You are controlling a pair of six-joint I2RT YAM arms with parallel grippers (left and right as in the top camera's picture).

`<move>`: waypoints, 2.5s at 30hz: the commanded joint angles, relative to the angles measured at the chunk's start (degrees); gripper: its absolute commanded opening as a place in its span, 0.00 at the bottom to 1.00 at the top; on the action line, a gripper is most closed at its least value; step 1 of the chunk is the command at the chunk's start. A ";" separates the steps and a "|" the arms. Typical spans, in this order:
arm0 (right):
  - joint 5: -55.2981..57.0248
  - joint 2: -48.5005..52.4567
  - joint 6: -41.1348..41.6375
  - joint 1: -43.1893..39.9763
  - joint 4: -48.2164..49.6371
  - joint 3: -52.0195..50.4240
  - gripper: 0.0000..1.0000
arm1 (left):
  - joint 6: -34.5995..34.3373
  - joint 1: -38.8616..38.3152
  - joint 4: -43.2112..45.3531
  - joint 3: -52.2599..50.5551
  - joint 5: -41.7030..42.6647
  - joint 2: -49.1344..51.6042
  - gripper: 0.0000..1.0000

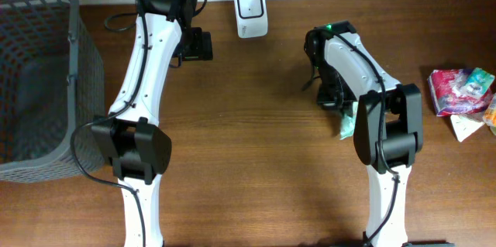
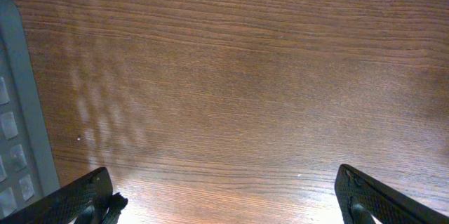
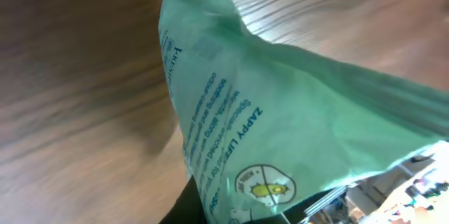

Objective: Scan the item barcode

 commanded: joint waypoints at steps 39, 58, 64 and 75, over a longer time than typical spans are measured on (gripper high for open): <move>-32.54 6.62 -29.11 -11.32 -2.16 12.37 0.85 | -0.55 -0.26 -0.04 0.72 -0.46 0.52 0.99; -52.89 6.49 -18.73 -9.64 14.08 24.15 0.04 | -0.55 -0.42 -0.04 0.72 -0.48 0.52 0.99; -50.58 6.84 -4.13 -4.13 49.48 27.82 0.04 | -0.55 -0.48 -0.04 0.72 -0.46 0.52 0.99; -16.13 10.45 -4.83 7.87 67.78 27.82 0.04 | -0.55 -0.48 -0.04 0.72 -0.46 0.52 0.99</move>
